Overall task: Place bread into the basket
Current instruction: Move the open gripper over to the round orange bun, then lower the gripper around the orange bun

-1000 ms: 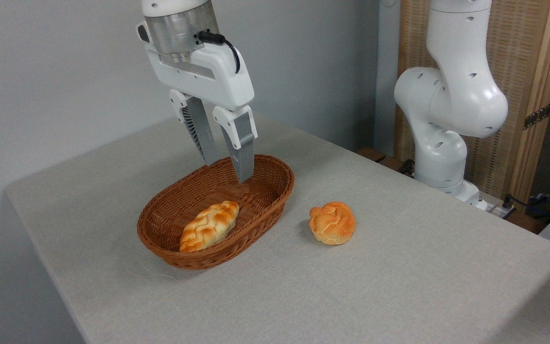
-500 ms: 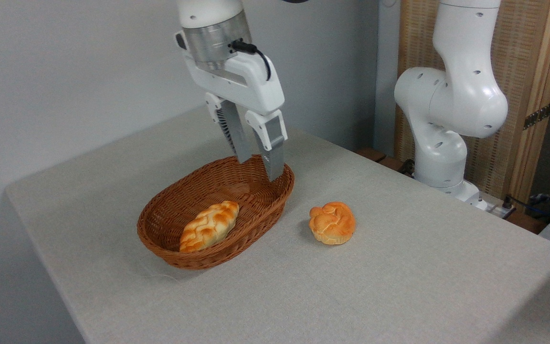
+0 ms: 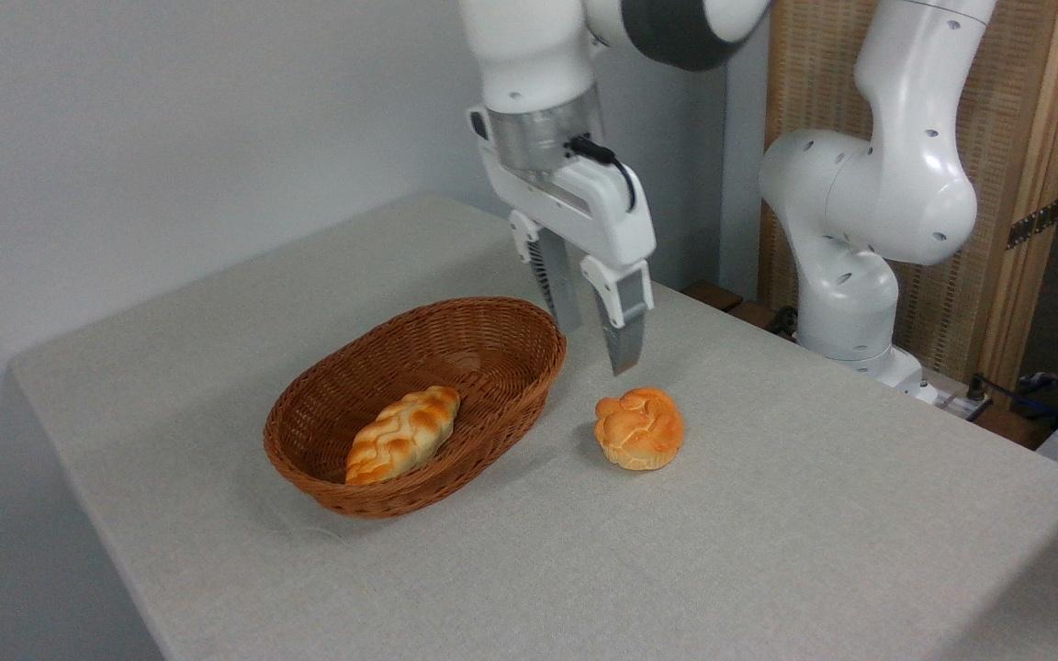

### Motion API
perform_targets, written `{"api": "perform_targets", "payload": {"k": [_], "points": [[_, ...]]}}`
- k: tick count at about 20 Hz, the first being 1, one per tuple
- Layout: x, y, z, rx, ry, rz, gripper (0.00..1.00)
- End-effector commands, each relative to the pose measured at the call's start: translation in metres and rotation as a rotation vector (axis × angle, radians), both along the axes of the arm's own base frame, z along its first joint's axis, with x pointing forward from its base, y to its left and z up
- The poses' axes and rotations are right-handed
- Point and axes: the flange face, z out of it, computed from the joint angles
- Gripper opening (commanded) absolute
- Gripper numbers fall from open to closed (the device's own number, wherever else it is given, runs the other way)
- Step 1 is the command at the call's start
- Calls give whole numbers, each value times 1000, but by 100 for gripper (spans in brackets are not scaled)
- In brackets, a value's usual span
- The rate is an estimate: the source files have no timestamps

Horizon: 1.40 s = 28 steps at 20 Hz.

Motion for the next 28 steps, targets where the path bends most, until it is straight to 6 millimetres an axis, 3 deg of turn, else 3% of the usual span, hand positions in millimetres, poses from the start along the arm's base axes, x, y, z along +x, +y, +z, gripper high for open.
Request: {"api": "perform_targets", "payload": {"k": [1,4,13,28], "points": [[-10,2,-15,-3,6,-59,100],[-15,2,-32,-4,34,-127,100],[-16,8,-54,28,51,-336,100],[-18,17,-82,24,32,-456,100]]}}
